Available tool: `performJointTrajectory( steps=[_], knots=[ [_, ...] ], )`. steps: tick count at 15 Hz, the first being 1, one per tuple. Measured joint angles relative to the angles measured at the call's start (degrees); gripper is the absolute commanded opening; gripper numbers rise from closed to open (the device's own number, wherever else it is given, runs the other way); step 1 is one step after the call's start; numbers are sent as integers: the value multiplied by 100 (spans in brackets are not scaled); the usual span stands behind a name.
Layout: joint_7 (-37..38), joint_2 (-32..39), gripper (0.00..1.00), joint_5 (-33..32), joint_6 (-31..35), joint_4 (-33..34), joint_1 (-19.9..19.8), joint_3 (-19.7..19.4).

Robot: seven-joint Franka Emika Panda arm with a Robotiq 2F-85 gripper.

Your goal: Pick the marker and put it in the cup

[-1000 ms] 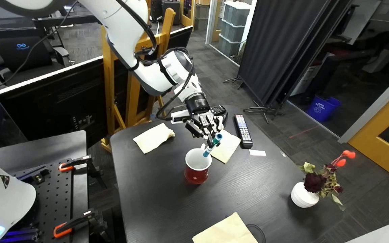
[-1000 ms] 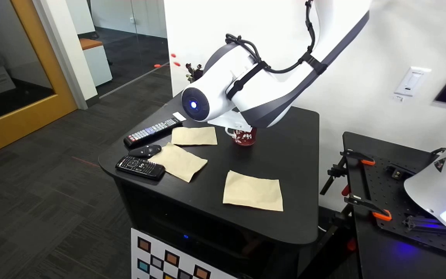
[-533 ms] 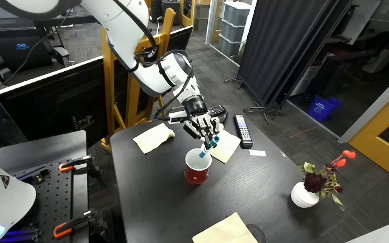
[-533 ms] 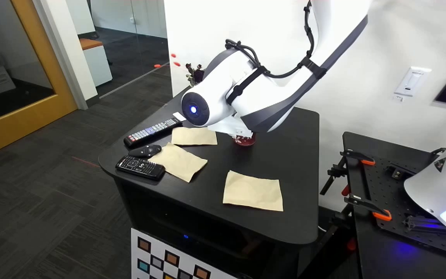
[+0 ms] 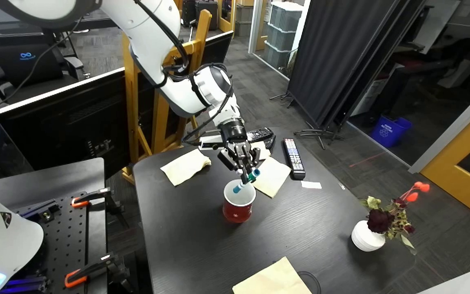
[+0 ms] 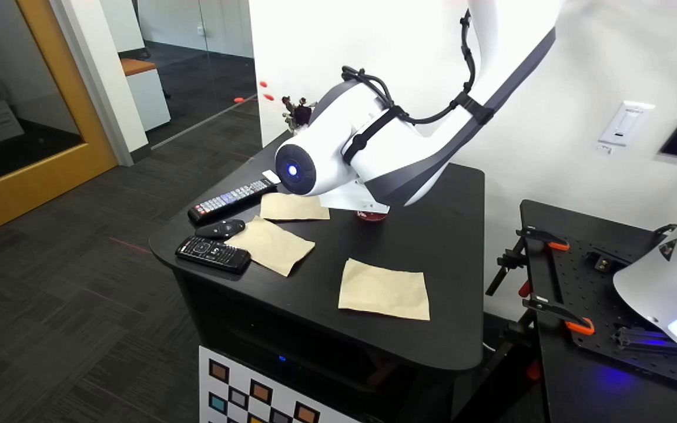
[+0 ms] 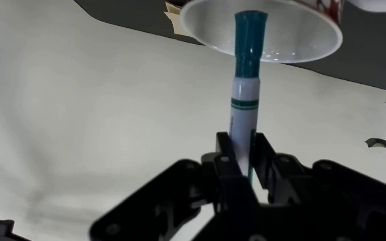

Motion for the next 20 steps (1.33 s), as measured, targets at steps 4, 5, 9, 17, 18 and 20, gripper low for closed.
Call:
performJointTrajectory(
  steps=[4, 5, 9, 17, 18, 20],
  knots=[
    [-98, 89, 48, 119, 0, 33, 1, 0],
    [-108, 113, 53, 135, 0, 42, 1, 0],
    [-155, 177, 84, 209, 0, 93, 1, 0],
    [-155, 185, 100, 287, -1, 192, 12, 0],
    [-155, 185, 100, 288, -1, 196, 13, 0],
    [-155, 185, 100, 288, -1, 202, 14, 0]
  ],
)
